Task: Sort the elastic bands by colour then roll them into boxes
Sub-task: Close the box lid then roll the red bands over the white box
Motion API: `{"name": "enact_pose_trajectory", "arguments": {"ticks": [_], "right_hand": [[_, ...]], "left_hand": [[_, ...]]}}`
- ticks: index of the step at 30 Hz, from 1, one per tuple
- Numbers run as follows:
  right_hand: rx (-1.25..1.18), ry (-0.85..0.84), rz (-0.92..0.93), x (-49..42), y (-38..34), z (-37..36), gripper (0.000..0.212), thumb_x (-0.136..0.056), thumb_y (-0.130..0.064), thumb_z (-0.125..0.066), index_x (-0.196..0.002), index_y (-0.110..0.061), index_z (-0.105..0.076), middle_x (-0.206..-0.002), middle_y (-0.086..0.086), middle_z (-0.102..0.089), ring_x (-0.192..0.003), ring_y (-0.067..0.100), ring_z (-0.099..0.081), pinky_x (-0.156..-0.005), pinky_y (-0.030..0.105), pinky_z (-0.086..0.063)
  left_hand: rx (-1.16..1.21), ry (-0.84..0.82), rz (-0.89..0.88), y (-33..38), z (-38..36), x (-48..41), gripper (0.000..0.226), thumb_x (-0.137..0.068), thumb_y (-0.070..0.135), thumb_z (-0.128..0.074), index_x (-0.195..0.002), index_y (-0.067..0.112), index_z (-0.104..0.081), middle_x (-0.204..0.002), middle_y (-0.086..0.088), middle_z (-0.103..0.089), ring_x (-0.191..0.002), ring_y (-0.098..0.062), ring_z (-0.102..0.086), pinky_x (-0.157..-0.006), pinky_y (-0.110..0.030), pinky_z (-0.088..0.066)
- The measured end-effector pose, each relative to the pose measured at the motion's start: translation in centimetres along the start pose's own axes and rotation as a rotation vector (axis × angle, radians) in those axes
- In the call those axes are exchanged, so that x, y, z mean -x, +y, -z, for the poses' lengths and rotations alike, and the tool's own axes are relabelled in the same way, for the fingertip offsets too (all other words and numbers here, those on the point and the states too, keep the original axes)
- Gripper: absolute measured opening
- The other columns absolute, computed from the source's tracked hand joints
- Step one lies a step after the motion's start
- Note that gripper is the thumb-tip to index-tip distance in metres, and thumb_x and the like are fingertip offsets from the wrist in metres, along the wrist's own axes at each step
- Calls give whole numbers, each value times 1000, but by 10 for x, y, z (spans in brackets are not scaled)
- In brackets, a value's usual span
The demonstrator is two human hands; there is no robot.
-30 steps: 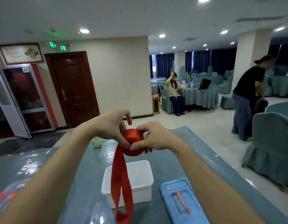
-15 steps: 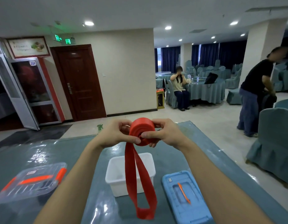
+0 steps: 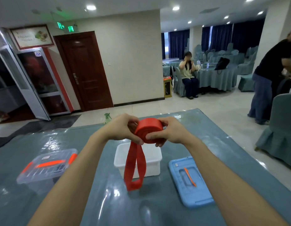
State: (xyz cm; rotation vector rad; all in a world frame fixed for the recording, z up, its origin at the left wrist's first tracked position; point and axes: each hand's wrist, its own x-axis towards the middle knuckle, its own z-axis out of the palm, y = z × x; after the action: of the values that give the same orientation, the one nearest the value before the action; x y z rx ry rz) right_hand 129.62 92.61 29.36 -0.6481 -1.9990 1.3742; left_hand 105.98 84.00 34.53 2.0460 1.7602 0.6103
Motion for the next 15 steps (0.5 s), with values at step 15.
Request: {"name": "enact_pose_trajectory", "arguments": {"ticks": [15], "right_hand": [[176, 87, 44, -20, 40, -30, 54, -53, -45, -106, -92, -33, -70, -80, 0, -78, -59, 28, -78, -53, 44, -65]], "left_hand": [[-22, -12, 63, -22, -2, -4, 49, -63, 32, -107, -104, 23, -80, -96, 3, -83, -92, -19, -80, -94, -46, -65]]}}
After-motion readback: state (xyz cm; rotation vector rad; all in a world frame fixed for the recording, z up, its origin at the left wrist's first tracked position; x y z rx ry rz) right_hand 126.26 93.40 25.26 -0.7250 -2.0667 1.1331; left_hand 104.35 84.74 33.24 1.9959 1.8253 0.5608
